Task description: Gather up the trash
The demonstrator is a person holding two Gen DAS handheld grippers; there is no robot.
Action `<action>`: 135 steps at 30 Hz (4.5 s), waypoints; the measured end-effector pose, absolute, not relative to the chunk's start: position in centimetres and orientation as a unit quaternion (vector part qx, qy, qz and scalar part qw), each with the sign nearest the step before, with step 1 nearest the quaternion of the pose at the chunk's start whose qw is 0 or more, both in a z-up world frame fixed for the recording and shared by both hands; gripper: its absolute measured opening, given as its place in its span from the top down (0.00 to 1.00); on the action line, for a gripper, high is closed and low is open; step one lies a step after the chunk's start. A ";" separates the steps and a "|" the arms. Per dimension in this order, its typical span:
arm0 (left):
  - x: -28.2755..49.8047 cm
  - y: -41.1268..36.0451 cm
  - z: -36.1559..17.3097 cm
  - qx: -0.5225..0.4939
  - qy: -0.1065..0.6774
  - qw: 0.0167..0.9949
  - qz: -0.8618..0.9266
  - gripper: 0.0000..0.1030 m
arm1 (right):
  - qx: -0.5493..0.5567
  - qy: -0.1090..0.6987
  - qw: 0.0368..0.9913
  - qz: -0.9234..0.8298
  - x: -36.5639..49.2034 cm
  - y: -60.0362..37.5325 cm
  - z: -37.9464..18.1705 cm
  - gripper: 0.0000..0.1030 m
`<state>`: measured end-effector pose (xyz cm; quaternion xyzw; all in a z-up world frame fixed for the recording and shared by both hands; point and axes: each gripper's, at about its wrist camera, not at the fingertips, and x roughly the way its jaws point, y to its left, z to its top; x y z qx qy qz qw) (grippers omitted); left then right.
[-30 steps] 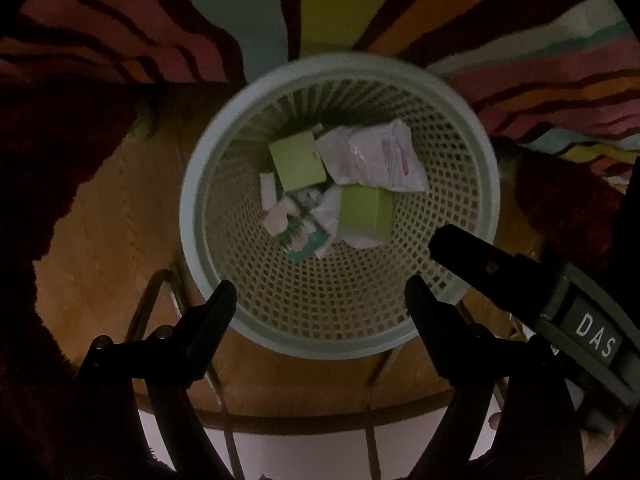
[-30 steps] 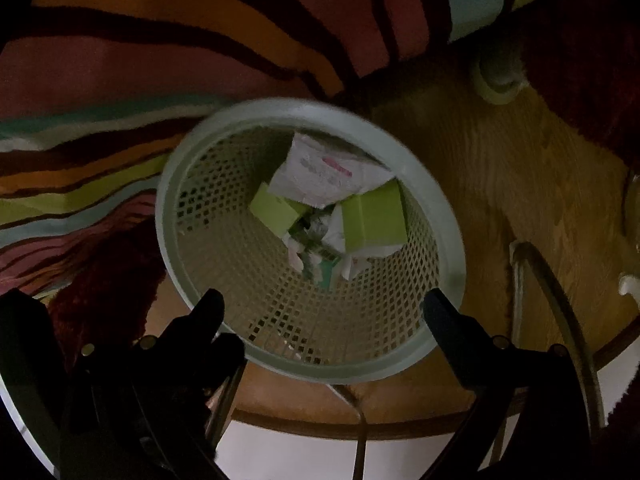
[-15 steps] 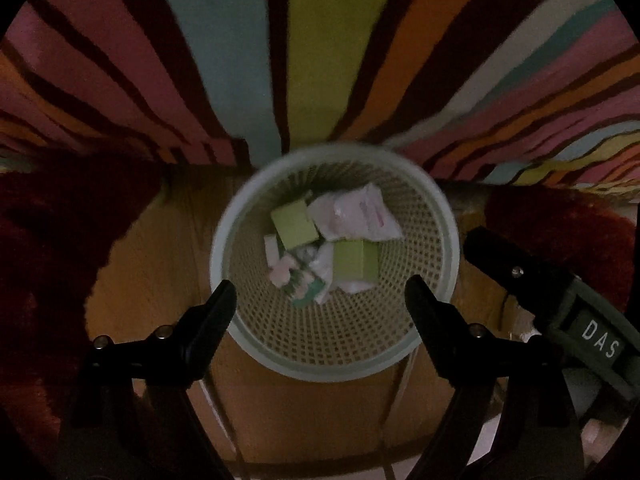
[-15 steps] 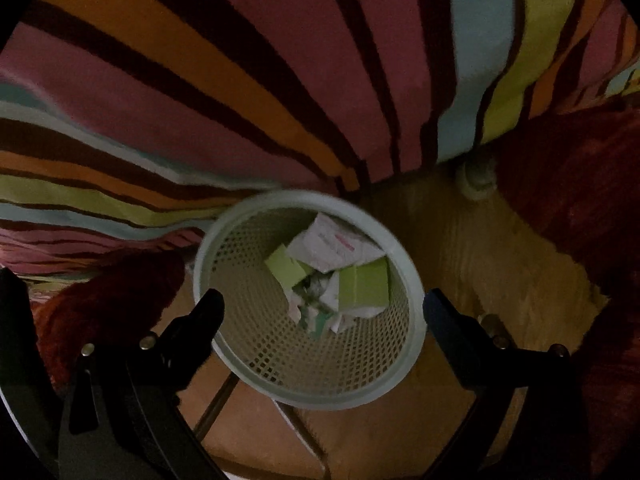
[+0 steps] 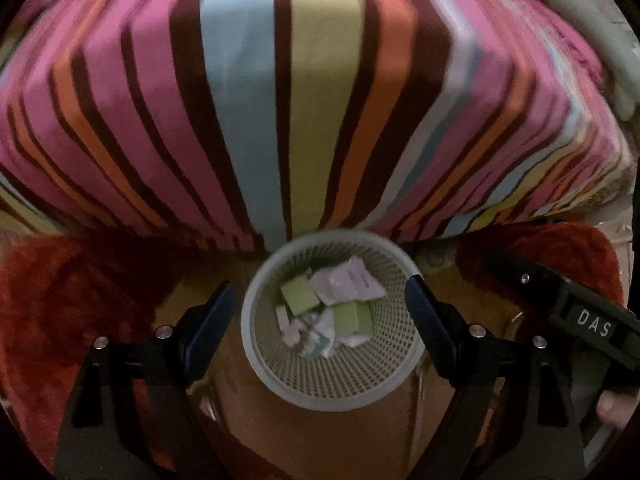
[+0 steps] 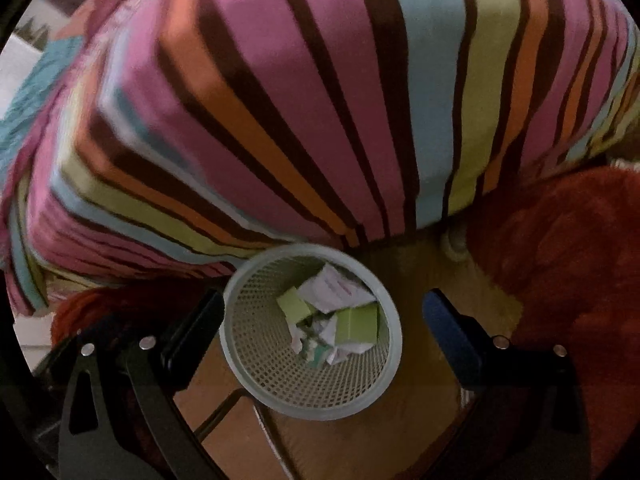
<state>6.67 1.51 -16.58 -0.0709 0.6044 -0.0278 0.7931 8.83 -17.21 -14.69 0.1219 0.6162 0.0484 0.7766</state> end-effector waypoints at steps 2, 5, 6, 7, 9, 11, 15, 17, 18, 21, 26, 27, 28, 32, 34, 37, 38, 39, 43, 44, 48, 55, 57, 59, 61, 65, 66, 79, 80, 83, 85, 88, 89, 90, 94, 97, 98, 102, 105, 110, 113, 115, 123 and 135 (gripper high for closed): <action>6.3 1.4 -15.5 -0.062 0.586 0.807 -0.028 0.19 | 0.113 0.597 0.792 0.054 8.3 -17.2 -13.2 0.07; 5.8 1.2 -13.6 -0.056 0.560 0.826 -0.031 0.19 | 0.090 0.566 0.817 0.057 7.7 -17.1 -10.9 0.07; 5.6 1.2 -13.1 -0.058 0.552 0.831 -0.033 0.19 | 0.081 0.556 0.826 0.055 7.5 -17.1 -10.2 0.07; 5.5 1.2 -12.7 -0.059 0.546 0.835 -0.033 0.19 | 0.071 0.543 0.835 0.053 7.3 -17.1 -9.4 0.07; 5.3 1.3 -11.5 -0.063 0.532 0.844 -0.033 0.19 | 0.058 0.521 0.850 0.050 7.1 -17.2 -8.1 0.07; 5.0 1.4 -10.3 -0.063 0.518 0.853 -0.031 0.19 | 0.056 0.498 0.864 0.050 6.9 -17.3 -6.8 0.07; 4.3 1.8 -7.5 -0.065 0.481 0.874 -0.025 0.19 | 0.055 0.461 0.884 0.061 6.5 -17.1 -4.4 0.07; 4.2 2.0 -6.4 -0.068 0.468 0.881 -0.023 0.19 | 0.049 0.443 0.893 0.068 6.1 -16.8 -3.4 0.07; 4.1 2.1 -5.8 -0.071 0.461 0.884 -0.024 0.19 | 0.046 0.432 0.898 0.072 5.9 -16.6 -2.6 0.07; 3.9 2.3 -4.3 -0.077 0.444 0.892 -0.028 0.19 | 0.039 0.403 0.911 0.079 5.2 -16.2 -0.5 0.07; 3.8 2.1 -2.2 -0.060 0.425 0.903 -0.020 0.19 | 0.027 0.376 0.923 0.080 4.7 -15.8 1.6 0.07; 3.7 2.1 -1.6 -0.055 0.419 0.906 -0.017 0.19 | 0.025 0.372 0.924 0.079 4.6 -15.8 2.0 0.07; 3.6 2.1 -1.2 -0.055 0.415 0.908 -0.017 0.19 | 0.024 0.366 0.927 0.079 4.6 -15.7 2.3 0.07; 3.3 2.3 0.1 -0.064 0.406 0.911 -0.024 0.19 | 0.018 0.347 0.935 0.072 4.3 -15.7 3.1 0.07; 3.3 2.5 0.7 -0.072 0.404 0.912 -0.027 0.19 | 0.023 0.343 0.936 0.071 4.4 -15.9 3.5 0.07; 3.4 2.9 1.6 -0.086 0.397 0.913 -0.031 0.19 | 0.027 0.341 0.937 0.072 4.4 -16.0 3.9 0.07; 3.4 3.0 1.7 -0.088 0.395 0.914 -0.032 0.19 | 0.027 0.339 0.937 0.072 4.4 -16.0 4.0 0.07; 3.4 3.0 2.0 -0.088 0.393 0.915 -0.033 0.19 | 0.027 0.339 0.938 0.073 4.4 -16.0 4.1 0.07; 3.5 3.1 2.3 -0.092 0.392 0.915 -0.035 0.19 | 0.027 0.337 0.938 0.071 4.4 -16.0 4.3 0.07; 3.5 3.1 2.4 -0.094 0.392 0.914 -0.035 0.19 | 0.028 0.337 0.939 0.070 4.4 -16.0 4.3 0.07; 3.7 2.8 2.5 -0.083 0.394 0.915 -0.030 0.19 | 0.027 0.332 0.940 0.071 4.1 -15.8 4.5 0.07; 3.9 2.2 2.0 -0.074 0.402 0.912 -0.033 0.19 | 0.027 0.337 0.938 0.072 4.4 -15.5 4.4 0.07; 4.0 2.0 1.8 -0.071 0.403 0.912 -0.029 0.19 | 0.026 0.339 0.938 0.072 4.4 -15.5 4.3 0.07; 4.1 2.0 1.7 -0.069 0.405 0.911 -0.027 0.19 | 0.027 0.340 0.937 0.071 4.5 -15.6 4.3 0.07; 4.4 1.9 1.5 -0.068 0.408 0.910 -0.027 0.19 | 0.030 0.343 0.936 0.070 4.6 -15.7 4.3 0.07; 4.4 2.0 1.4 -0.068 0.409 0.910 -0.025 0.19 | 0.032 0.345 0.936 0.070 4.7 -15.8 4.2 0.07; 4.5 2.0 1.4 -0.068 0.409 0.910 -0.024 0.19 | 0.032 0.345 0.935 0.070 4.7 -15.8 4.2 0.07; 4.2 1.7 1.7 -0.058 0.406 0.912 -0.019 0.19 | 0.034 0.344 0.935 0.075 4.7 -15.9 4.2 0.07; 4.1 1.7 1.8 -0.058 0.406 0.912 -0.018 0.19 | 0.035 0.344 0.935 0.075 4.7 -15.9 4.2 0.07; 4.1 1.7 1.8 -0.058 0.406 0.912 -0.018 0.19 | 0.033 0.344 0.935 0.077 4.7 -15.8 4.2 0.07; 4.0 1.6 1.9 -0.055 0.405 0.913 -0.015 0.19 | 0.031 0.344 0.935 0.077 4.7 -15.7 4.3 0.07; 4.0 1.6 2.0 -0.050 0.404 0.913 -0.013 0.19 | 0.030 0.343 0.936 0.078 4.7 -15.6 4.4 0.07; 3.9 1.6 2.0 -0.050 0.403 0.914 -0.012 0.19 | 0.030 0.343 0.936 0.077 4.7 -15.6 4.4 0.07; 3.9 1.6 2.1 -0.049 0.402 0.914 -0.012 0.19 | 0.030 0.343 0.936 0.078 4.7 -15.6 4.3 0.07; 3.9 1.5 2.1 -0.046 0.403 0.914 -0.009 0.19 | 0.034 0.343 0.936 0.075 4.8 -15.9 4.5 0.07; 4.1 1.4 2.1 -0.040 0.404 0.914 -0.006 0.19 | 0.037 0.343 0.936 0.072 4.8 -16.1 4.6 0.07; 4.0 1.4 2.2 -0.038 0.404 0.914 -0.006 0.19 | 0.037 0.342 0.936 0.072 4.9 -16.2 4.5 0.07; 4.2 1.2 2.3 -0.032 0.403 0.915 -0.008 0.19 | 0.037 0.343 0.936 0.072 4.9 -16.3 4.6 0.07; 4.2 1.0 2.4 -0.029 0.402 0.915 -0.006 0.19 | 0.036 0.342 0.936 0.072 4.9 -16.4 4.6 0.07; 4.3 1.1 2.5 -0.030 0.404 0.914 -0.004 0.19 | 0.037 0.343 0.936 0.072 4.9 -16.4 4.6 0.07; 4.4 1.5 2.5 -0.038 0.406 0.913 -0.005 0.19 | 0.037 0.343 0.936 0.072 4.9 -16.4 4.6 0.07; 4.5 1.5 2.5 -0.032 0.406 0.913 0.001 0.19 | 0.037 0.344 0.936 0.072 4.9 -16.4 4.6 0.07; 4.3 1.0 2.8 -0.010 0.395 0.919 0.010 0.19 | 0.039 0.346 0.934 0.076 4.9 -16.3 4.4 0.07; 4.2 1.1 3.1 -0.005 0.387 0.922 0.028 0.19 | 0.040 0.347 0.934 0.077 5.0 -16.3 4.3 0.07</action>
